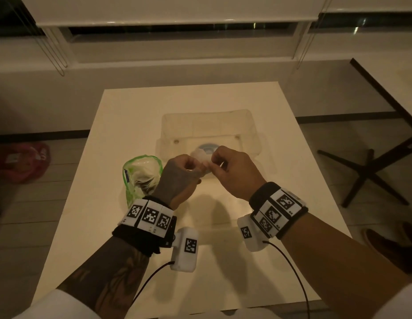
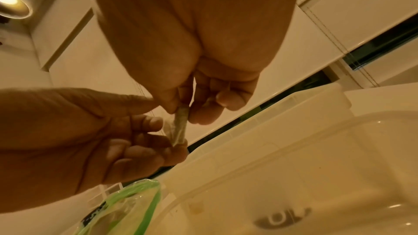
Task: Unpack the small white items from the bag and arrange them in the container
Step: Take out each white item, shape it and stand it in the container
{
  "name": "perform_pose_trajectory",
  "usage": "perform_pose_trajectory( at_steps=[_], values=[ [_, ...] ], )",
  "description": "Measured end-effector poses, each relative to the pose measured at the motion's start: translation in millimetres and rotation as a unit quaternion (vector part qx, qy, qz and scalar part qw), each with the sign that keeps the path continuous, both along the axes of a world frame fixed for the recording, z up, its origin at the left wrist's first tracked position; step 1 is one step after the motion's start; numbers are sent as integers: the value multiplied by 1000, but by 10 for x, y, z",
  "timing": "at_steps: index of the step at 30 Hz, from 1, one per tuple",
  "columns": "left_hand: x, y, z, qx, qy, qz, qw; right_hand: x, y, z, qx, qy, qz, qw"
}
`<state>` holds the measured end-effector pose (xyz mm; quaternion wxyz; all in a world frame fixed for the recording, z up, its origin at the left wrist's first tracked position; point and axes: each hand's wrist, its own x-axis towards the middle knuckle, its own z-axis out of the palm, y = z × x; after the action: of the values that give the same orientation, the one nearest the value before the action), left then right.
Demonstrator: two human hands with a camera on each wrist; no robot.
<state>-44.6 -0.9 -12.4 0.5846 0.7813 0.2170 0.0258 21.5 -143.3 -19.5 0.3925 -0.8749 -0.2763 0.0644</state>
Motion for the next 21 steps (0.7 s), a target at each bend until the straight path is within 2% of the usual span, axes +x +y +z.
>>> perform_pose_trajectory(
  at_steps=[3, 7, 17, 21],
  values=[
    [5, -48, -26, -52, 3, -12, 999, -19, -29, -9, 4, 18, 6, 1000],
    [-5, -53, -78, -80, 20, -18, 996, -21, -68, -13, -1, 56, -2, 998],
    [15, -111, -108, -83, 21, -14, 996, -38, -75, -17, -1, 87, -8, 996],
    [18, -95, -108, -79, 10, -10, 997, -42, -99, 43, 10, 123, 16, 992]
  ],
)
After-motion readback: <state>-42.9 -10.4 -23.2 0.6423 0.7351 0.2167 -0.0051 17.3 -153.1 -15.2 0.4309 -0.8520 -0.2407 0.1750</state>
